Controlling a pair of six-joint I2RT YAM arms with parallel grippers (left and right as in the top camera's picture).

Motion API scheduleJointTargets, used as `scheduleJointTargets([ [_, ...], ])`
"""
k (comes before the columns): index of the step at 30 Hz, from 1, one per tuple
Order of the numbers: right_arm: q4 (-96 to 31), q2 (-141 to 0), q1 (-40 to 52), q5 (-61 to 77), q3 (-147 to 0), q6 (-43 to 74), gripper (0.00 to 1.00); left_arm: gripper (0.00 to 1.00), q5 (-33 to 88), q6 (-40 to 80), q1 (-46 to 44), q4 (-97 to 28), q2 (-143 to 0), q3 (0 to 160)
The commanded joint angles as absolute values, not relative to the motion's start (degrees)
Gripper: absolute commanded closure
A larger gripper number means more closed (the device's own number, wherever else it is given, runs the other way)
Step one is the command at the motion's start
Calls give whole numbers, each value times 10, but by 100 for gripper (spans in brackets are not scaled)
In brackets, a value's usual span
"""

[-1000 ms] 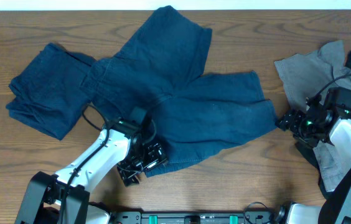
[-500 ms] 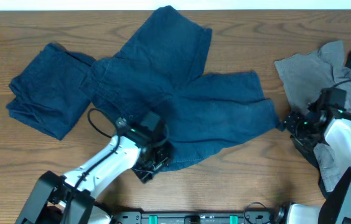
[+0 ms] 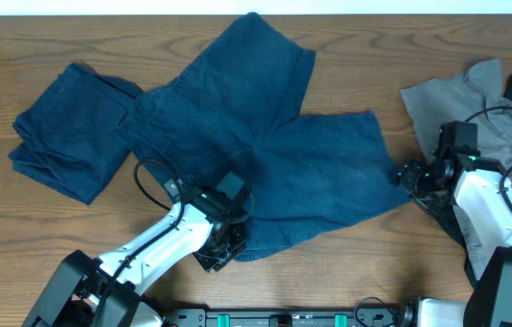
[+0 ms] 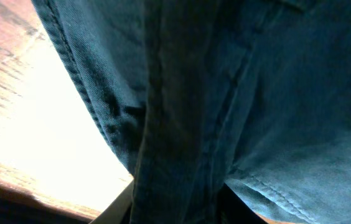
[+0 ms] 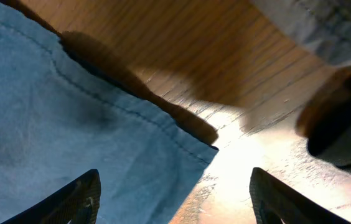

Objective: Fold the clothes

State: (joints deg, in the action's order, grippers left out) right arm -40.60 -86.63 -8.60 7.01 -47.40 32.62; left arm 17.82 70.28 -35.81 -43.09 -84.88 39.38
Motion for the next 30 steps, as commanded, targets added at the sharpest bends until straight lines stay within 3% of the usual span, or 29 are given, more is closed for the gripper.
scheduleJointTargets([
  [1, -408, -873, -60, 69, -463, 340, 23, 70, 180, 690, -361, -437, -852, 388],
  [5, -422, -874, -32, 66, -439, 377, 5, 70, 180, 690, -361, -437, -852, 388],
  [11, -377, -874, -22, 53, -395, 422, 10, 69, 180, 664, -361, -438, -852, 388],
  [14, -326, -874, -22, 47, -375, 428, 24, 70, 180, 664, -361, -446, -851, 388],
  [18, -267, -874, -22, 45, -368, 428, 69, 69, 180, 642, -361, -448, -844, 388],
  [19, -254, -873, -22, 45, -369, 428, 84, 70, 180, 633, -361, -449, -839, 388],
  [21, -232, -873, -22, 45, -369, 429, 99, 73, 179, 621, -361, -455, -827, 388],
  [25, -234, -870, -22, 59, -376, 433, 99, 81, 179, 604, -361, -469, -792, 388],
  [28, -257, -851, -25, 64, -382, 433, 99, 94, 179, 584, -361, -474, -757, 390],
  [30, -278, -826, -31, 62, -390, 432, 99, 94, 179, 570, -361, -475, -727, 390],
])
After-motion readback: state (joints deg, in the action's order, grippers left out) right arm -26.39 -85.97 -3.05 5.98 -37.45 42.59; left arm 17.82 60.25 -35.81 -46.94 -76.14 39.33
